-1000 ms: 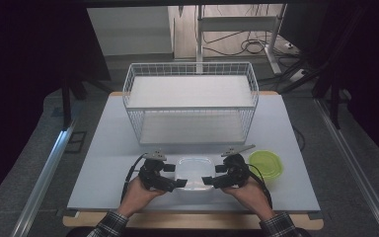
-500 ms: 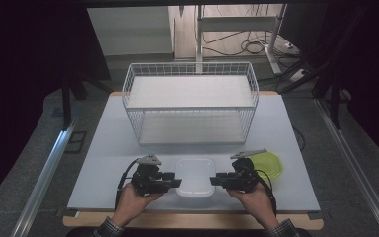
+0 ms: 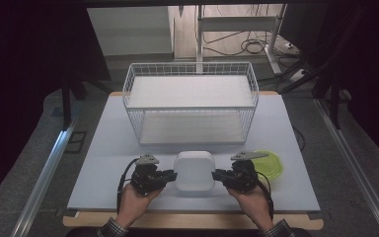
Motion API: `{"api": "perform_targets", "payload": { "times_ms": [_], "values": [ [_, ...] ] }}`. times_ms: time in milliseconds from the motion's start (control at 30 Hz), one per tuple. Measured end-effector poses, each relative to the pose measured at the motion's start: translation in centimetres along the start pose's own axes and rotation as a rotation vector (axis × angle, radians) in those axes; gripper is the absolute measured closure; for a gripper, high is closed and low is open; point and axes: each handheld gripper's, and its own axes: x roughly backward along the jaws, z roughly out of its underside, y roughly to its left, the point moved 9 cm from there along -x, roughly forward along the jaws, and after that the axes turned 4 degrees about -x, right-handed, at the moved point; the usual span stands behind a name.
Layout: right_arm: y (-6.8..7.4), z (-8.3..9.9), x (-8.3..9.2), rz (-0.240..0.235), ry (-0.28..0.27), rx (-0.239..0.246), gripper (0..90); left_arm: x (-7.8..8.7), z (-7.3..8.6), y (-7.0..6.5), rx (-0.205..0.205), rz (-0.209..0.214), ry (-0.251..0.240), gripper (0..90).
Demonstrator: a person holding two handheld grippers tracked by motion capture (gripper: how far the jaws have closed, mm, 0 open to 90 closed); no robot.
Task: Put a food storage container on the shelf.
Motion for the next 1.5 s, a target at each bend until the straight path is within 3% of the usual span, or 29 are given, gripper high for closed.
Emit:
{"api": "perform_targets", "payload": {
  "times_ms": [333, 533, 900, 1500],
  "values": [
    [0.3, -1.1, 0.6, -0.007, -0.043, 0.032, 78.8, 0.9, -1.3, 0.0, -0.027, -0.010, -0.032, 78.6],
    [0.6, -2.3, 1.2, -0.007, -0.073, 0.055, 79.0, 1.4, -2.3, 0.2, -0.046, -0.017, -0.027, 78.6],
    [1.3, -5.3, 2.6, -0.024, -0.140, 0.076, 79.3, 3.1, -5.1, 0.4, -0.063, -0.021, -0.074, 78.6],
    [1.8, -8.2, 3.7, -0.018, -0.180, 0.098, 79.3, 4.6, -8.2, 0.7, -0.094, -0.048, -0.117, 78.6]
  ]
}}
